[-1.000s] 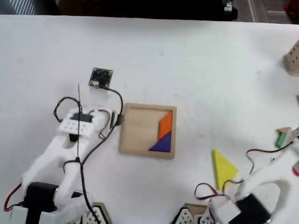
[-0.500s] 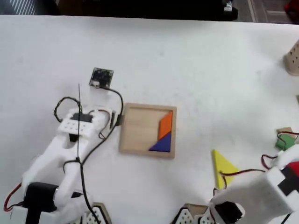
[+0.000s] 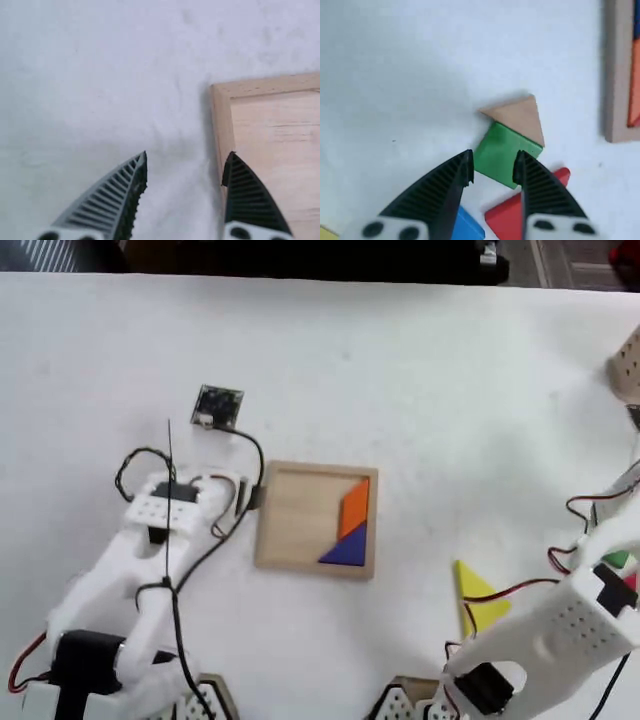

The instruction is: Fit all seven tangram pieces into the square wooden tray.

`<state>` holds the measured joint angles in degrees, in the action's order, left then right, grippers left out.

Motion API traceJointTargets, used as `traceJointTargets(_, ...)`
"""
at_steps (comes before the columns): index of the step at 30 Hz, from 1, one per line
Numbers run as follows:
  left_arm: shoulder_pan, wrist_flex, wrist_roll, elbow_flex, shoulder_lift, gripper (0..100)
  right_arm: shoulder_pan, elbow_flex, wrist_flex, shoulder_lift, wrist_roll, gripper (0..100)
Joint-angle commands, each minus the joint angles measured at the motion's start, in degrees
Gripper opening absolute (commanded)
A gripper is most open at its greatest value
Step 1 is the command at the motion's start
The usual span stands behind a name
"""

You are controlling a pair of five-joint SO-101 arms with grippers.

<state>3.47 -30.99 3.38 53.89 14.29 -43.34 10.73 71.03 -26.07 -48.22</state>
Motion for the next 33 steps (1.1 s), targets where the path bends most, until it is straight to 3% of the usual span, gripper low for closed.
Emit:
traceJointTargets(1, -0.2, 1.9, -1.9, -0.4, 2.1, 25, 2.2, 2.7, -1.8, 0.8, -7.2, 13.7)
traceJointTargets(7, -0.2, 1.9, -1.9, -0.4, 2.1, 25, 1.8, 4.0, -5.3, 0.8, -15.2, 15.0)
traceJointTargets(11, -0.2, 1.9, -1.9, -0.4, 2.1, 25, 1.3, 6.7, -5.3, -0.2, -16.3, 21.0)
traceJointTargets(20, -0.3, 1.9, -1.9, -0.4, 2.1, 26, -0.4, 19.6, -3.3, -14.6, -19.9, 20.1)
traceJointTargets(26, -0.2, 1.9, -1.9, -0.4, 2.1, 26, -2.2, 31.2, 9.7, -22.5, -25.8, 19.9)
traceJointTargets(33, -0.2, 1.9, -1.9, -0.4, 2.1, 26, -4.7, 40.7, 19.8, -25.4, -26.5, 19.9)
